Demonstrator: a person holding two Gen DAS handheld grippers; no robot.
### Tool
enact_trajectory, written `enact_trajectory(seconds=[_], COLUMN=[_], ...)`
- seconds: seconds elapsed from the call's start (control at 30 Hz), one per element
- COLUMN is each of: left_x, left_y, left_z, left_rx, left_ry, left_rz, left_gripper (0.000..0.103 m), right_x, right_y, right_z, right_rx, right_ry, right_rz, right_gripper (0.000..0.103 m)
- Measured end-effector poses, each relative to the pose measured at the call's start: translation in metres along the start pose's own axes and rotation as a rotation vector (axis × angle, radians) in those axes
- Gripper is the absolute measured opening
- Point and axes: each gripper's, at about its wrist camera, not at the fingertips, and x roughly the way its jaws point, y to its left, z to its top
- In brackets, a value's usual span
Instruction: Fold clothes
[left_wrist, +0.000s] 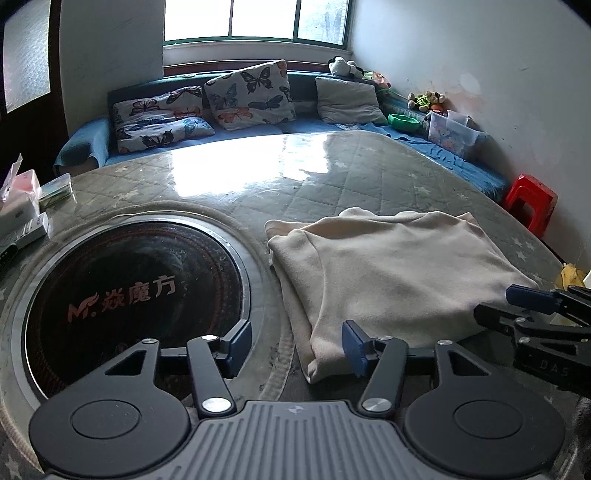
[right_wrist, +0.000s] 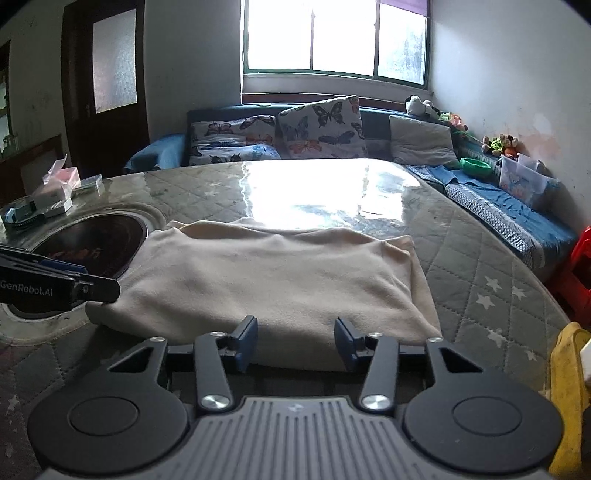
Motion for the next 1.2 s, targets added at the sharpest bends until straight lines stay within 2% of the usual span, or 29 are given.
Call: enact_trajectory(seconds=[0.03,0.07,0.17,0.2,0.33,0.57,0.63,0.73,0.87,1.2], left_x=[-0.001,-0.002,-0.008,-0.009,-0.016,-0.030,-0.034,-0.038,-0.043,-0.052], left_y=[0.000,0.000,0.000,-0.001,-0.002,-0.004,-0.005,-0.006,-0.007,-0.006], left_z=[-0.001,-0.001,-0.006,-0.007,-0.012,-0.020,-0.023,-0.026,-0.032,-0.042], left_rx=[-0.003,-0.006,-0.007,-0.006,-0.001,0.021,0.028,0.040,0.045,0.034], left_ry=[0.000,0.000,-0.003,-0.005,-0.013,-0.043,-0.051,-0.060,-0.060,-0.065], left_rz=[0.000,0.001,0.001,0.004,0.013,0.009,0.012,0.015,0.010,0.009], left_gripper=[0.065,0.069,0.072,0.073,0.085,0.097,0.099,0.103,0.103,0.103], right_x=[-0.001,-0.002,-0.004,-0.005,-0.009,-0.016,-0.018,-0.021,-0.025,-0.029], right_y=[0.001,0.002,0.003,0.004,0.009,0.014,0.015,0.016,0.018,0.020], right_z=[0.000,-0.001,-0.002,-0.002,-0.004,-0.007,-0.008,-0.010,-0.013,-0.022], right_rx=[-0.001,0.000,0.009,0.011,0.009,0.018,0.021,0.028,0.029,0.048], right_ry=[0.000,0.000,-0.001,-0.001,-0.005,-0.006,-0.008,-0.014,-0.009,0.017], right_rz=[0.000,-0.001,-0.001,-0.001,-0.004,-0.019,-0.028,-0.032,-0.039,-0.065], right_gripper=[0.058,0.059,0.064,0.069,0.083,0.091,0.098,0.099,0.103,0.103])
